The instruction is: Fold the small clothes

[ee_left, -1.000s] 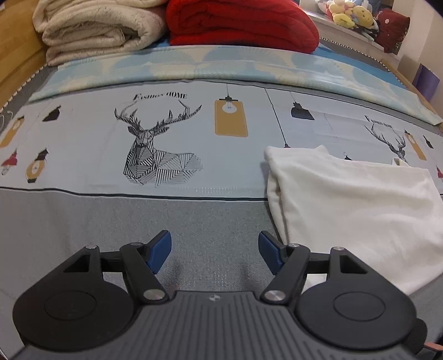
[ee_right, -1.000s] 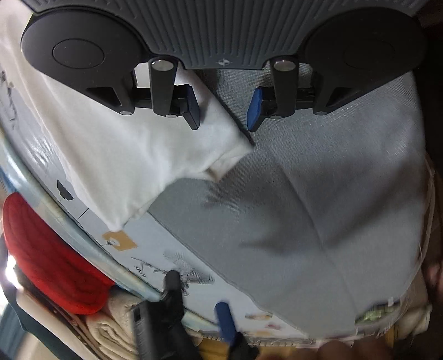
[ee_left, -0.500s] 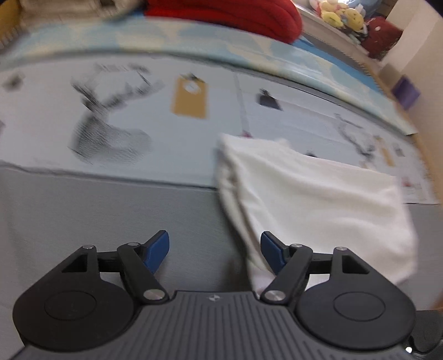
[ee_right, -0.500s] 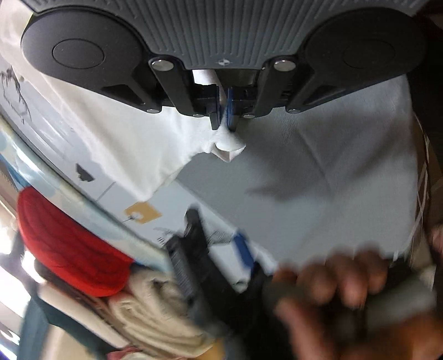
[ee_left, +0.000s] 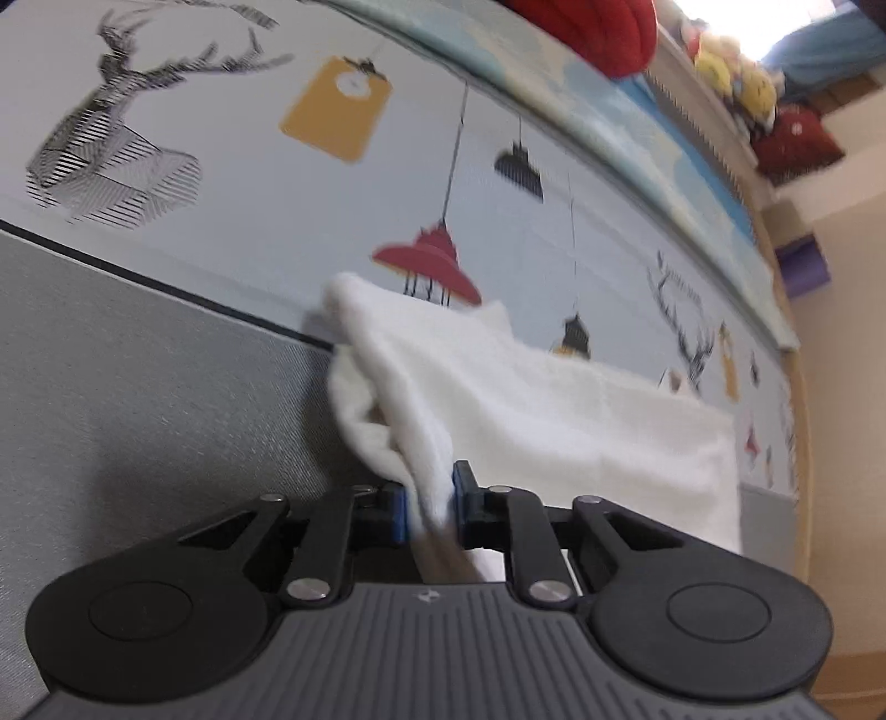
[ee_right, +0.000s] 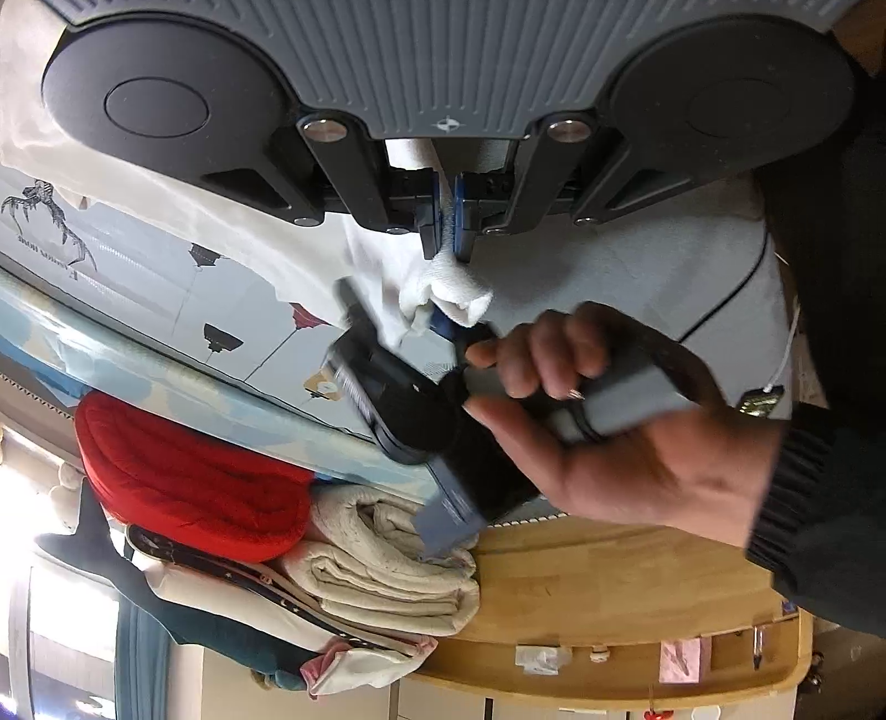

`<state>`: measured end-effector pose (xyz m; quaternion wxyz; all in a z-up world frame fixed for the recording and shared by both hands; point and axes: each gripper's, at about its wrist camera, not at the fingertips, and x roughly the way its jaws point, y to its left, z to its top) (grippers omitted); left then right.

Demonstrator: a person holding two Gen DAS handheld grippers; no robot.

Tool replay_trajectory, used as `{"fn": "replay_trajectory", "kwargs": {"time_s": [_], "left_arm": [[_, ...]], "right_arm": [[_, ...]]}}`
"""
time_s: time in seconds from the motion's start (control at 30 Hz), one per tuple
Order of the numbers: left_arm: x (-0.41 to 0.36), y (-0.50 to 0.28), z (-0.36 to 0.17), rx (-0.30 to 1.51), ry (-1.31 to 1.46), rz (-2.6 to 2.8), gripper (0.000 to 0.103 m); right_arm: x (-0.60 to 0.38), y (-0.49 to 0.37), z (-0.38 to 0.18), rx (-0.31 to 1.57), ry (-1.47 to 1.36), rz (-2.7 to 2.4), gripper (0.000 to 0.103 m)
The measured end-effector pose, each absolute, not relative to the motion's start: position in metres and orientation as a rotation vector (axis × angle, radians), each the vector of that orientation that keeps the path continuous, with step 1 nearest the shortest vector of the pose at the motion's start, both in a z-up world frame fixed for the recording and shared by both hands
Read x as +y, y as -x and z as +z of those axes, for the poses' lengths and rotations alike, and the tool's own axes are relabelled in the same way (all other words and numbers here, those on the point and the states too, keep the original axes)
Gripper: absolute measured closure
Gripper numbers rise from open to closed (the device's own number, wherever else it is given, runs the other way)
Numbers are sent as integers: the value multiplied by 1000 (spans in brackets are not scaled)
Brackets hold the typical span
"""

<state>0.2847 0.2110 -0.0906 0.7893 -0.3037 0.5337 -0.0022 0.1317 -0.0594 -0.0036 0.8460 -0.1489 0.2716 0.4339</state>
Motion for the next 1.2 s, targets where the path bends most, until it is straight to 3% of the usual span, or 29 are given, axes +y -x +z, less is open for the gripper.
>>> {"fn": "replay_trajectory", "kwargs": {"time_s": [0.2,0.33,0.6,0.67,0.73,0.77,0.9,1.03,1.1,1.17,1.2], "left_arm": [[217,-260,-22,966,518,35,91],[196,-268,-19,981,501,10,91],[62,-305,3,863,486,-331,90],[25,-306,14,795,457,-416,79],[2,-302,22,733,460,-442,46],[-1,-300,23,720,465,-443,43],[-3,-301,9,811,411,-408,46],[0,-301,-13,961,303,-382,55],[5,-296,-23,1009,246,-416,59],[-3,-289,-34,1052,179,-488,61],[-11,-284,-40,1072,137,-523,62]], "right_arm": [[-51,-134,20,551,137,1035,99],[-66,-138,28,547,59,1029,99],[-181,-136,24,607,20,670,100],[-215,-128,31,581,4,547,100],[-245,-123,32,579,-12,393,100],[-259,-124,27,607,-18,304,100],[-304,-145,-27,910,-114,95,99],[-325,-153,-54,1006,-327,78,94],[-330,-158,-54,980,-396,94,82],[-329,-165,-53,957,-465,88,59],[-329,-170,-55,952,-490,79,59]]}}
